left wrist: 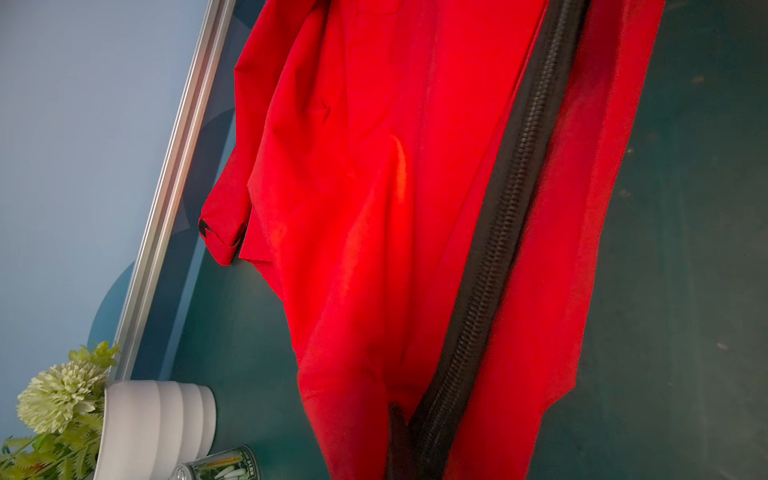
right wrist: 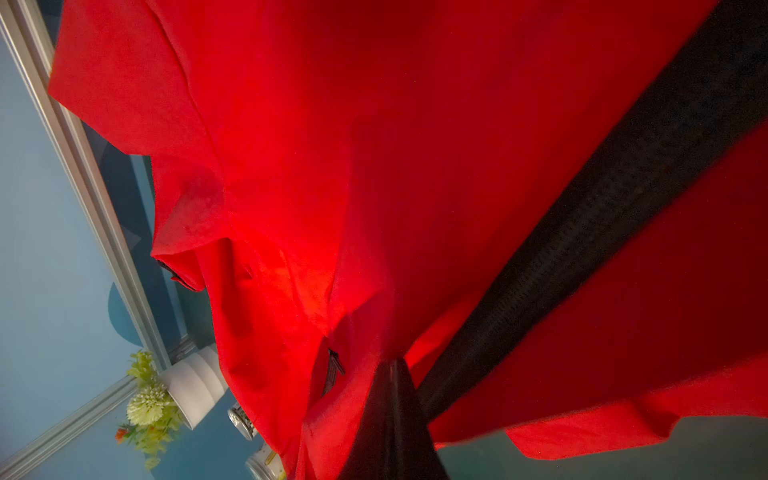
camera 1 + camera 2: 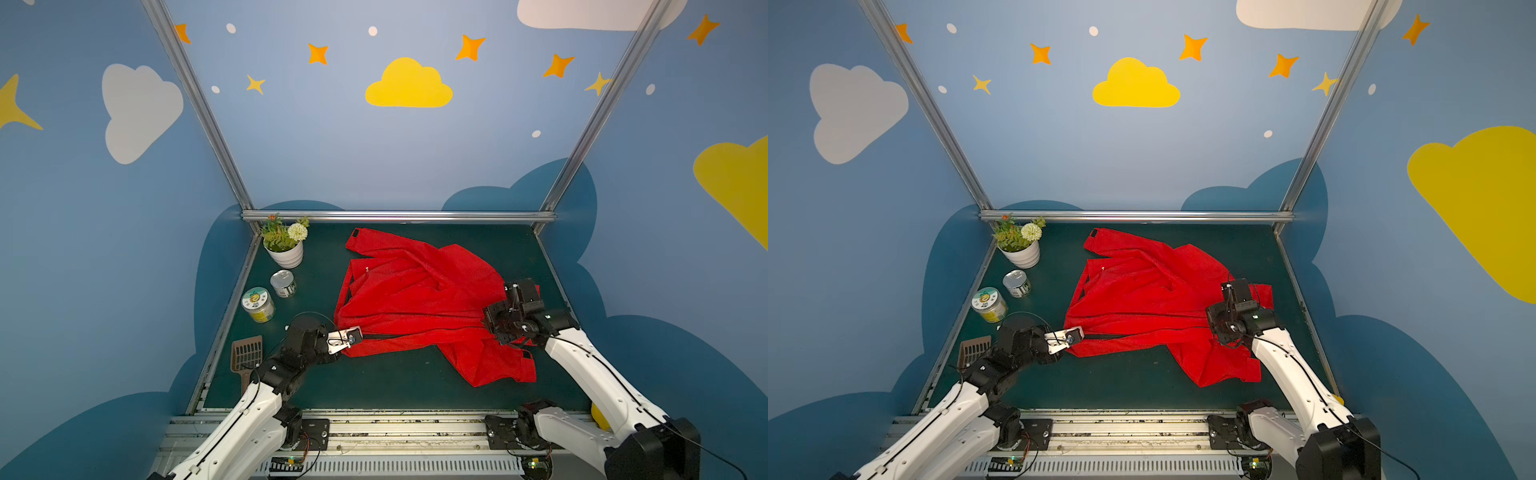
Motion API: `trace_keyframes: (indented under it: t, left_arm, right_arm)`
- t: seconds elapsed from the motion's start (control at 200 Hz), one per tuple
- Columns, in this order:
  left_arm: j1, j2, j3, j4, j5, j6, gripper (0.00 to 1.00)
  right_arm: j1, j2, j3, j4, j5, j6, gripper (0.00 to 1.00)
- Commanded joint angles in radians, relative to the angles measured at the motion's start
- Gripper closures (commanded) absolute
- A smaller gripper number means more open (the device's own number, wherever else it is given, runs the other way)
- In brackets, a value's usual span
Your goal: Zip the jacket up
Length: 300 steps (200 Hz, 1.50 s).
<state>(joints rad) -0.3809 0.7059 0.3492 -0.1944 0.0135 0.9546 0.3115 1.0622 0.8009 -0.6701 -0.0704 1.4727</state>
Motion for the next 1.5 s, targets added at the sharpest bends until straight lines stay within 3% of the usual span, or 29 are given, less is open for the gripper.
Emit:
trace_keyframes:
  t: [0.0, 0.29, 0.375, 0.456, 0.596, 0.691, 0.746, 0.866, 1.046, 1.227, 1.327, 1.402, 1.497]
  left_arm:
    - [0.001, -0.004, -0.007, -0.01, -0.021, 0.002, 0.97]
    - [-0.001, -0.006, 0.003, -0.012, -0.023, 0.005, 0.97]
    - [-0.002, -0.006, 0.001, -0.002, -0.016, -0.006, 0.92]
    - [-0.005, -0.01, 0.012, -0.016, 0.003, -0.022, 0.79]
    - [-0.005, -0.046, 0.083, -0.086, 0.113, -0.147, 0.36]
    - [-0.012, -0.06, 0.174, -0.158, 0.228, -0.297, 0.24]
    - [-0.027, -0.064, 0.215, -0.169, 0.291, -0.395, 0.22]
    - [-0.147, -0.033, 0.276, -0.152, 0.316, -0.557, 0.23]
    - [-0.431, 0.205, 0.344, -0.061, 0.137, -0.623, 0.23]
    - [-0.478, 0.334, 0.396, -0.002, 0.029, -0.677, 0.2]
    - [-0.471, 0.321, 0.39, 0.024, -0.037, -0.663, 0.18]
    - [-0.448, 0.311, 0.39, 0.024, -0.001, -0.647, 0.17]
    - [-0.446, 0.35, 0.403, 0.029, 0.06, -0.653, 0.18]
  right_arm:
    - [0.006, -0.019, -0.054, -0.002, -0.016, 0.052, 1.0]
    - [0.02, -0.077, -0.204, -0.013, 0.015, 0.066, 1.0]
    - [0.018, -0.119, -0.294, 0.028, 0.03, 0.094, 1.0]
    - [0.015, -0.153, -0.388, 0.12, 0.042, 0.103, 1.0]
    - [0.012, -0.168, -0.453, 0.127, 0.057, 0.095, 1.0]
    - [0.007, -0.187, -0.488, 0.144, 0.063, 0.098, 1.0]
    - [0.003, -0.205, -0.503, 0.148, 0.064, 0.097, 1.0]
    - [0.0, -0.271, -0.546, 0.218, 0.053, 0.056, 1.0]
    - [-0.003, -0.395, -0.565, 0.169, 0.061, 0.04, 1.0]
    - [-0.005, -0.507, -0.423, 0.029, 0.135, -0.102, 0.58]
    - [-0.005, -0.48, -0.303, -0.024, 0.191, -0.262, 0.5]
    - [-0.01, -0.408, -0.201, -0.034, 0.241, -0.404, 0.44]
    - [-0.037, -0.297, -0.089, -0.033, 0.243, -0.497, 0.35]
